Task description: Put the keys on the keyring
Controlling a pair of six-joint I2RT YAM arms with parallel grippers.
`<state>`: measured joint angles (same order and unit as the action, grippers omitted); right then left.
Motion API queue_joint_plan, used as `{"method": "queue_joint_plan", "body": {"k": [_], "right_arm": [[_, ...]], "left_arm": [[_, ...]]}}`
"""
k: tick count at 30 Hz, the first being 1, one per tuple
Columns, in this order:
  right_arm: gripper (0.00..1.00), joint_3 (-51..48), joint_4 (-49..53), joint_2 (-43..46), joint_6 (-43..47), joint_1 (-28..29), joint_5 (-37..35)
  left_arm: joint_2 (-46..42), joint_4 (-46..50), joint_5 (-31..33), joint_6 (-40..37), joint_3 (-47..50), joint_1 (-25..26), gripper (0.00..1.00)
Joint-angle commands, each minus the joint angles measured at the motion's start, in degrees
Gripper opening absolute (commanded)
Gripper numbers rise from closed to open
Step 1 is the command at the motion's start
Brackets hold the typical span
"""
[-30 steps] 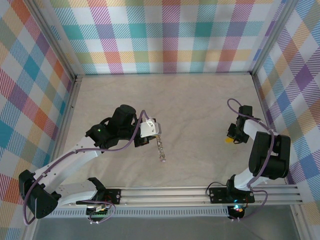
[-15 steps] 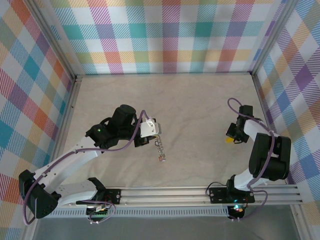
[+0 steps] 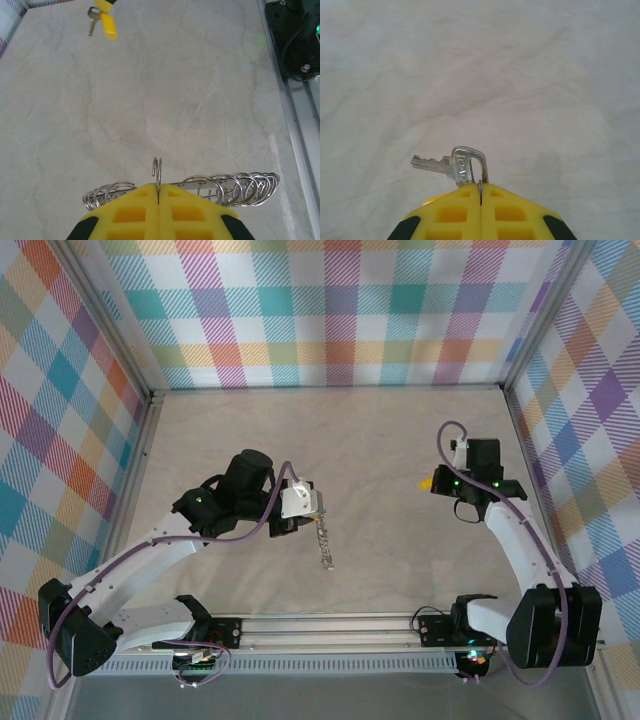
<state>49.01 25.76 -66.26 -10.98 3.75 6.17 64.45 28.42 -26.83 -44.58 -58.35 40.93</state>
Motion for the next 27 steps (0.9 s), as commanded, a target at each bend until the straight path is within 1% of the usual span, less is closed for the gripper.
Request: {"method": "queue_joint_plan", "body": {"k": [1, 3, 7, 11, 13, 17, 21, 24, 26, 27], "right_arm": [[0.0, 2.35, 2.23, -2.32, 1.23, 1.78, 3.75], [0.0, 3.85, 6.43, -4.9, -2.13, 1.94, 3.57], [0.0, 0.23, 5.27, -8.06, -5.21, 5.01, 2.5], [0.0, -1.12, 5.75, -11.91, -5.37, 9.87, -0.89], [0.0, -0.62, 6.4, -14.57, -4.86, 11.06, -1.81], [0.0, 2.04, 7.03, -19.93, -3.57, 11.85, -3.31], [0.0, 5.38, 8.82, -26.62, -2.34, 11.98, -3.22], [0.02, 6.24, 7.93, -29.02, -1.85, 11.99, -4.44], [0.05, 6.99, 8.16, -29.95, -1.98, 11.97, -4.15], [0.09, 7.06, 7.98, -30.16, -2.19, 11.98, -3.85]], "left_arm": [[0.13, -0.48, -2.63, 0.05, -3.16, -0.75, 0.0], [0.07, -0.03, -2.2, 0.66, -3.53, -0.71, 0.0], [-1.13, 0.69, -0.55, 1.24, -2.85, -0.77, 0.0], [-3.31, 2.57, 1.83, 0.85, -1.68, -0.76, 0.0], [-4.66, 2.95, 2.84, 0.72, -0.65, -0.83, 0.0], [-6.58, 3.33, 3.8, 0.37, 1.34, -1.27, 0.0], [-6.56, 2.5, 3.39, 1.26, 1.92, -1.57, 0.0], [-6.03, 2.66, 3.01, 1.29, 1.62, -1.64, 0.0], [-5.87, 3.32, 3.27, 1.03, 1.39, -1.8, 0.0], [-5.85, 3.75, 3.25, 0.78, 1.17, -1.79, 0.0]]}}
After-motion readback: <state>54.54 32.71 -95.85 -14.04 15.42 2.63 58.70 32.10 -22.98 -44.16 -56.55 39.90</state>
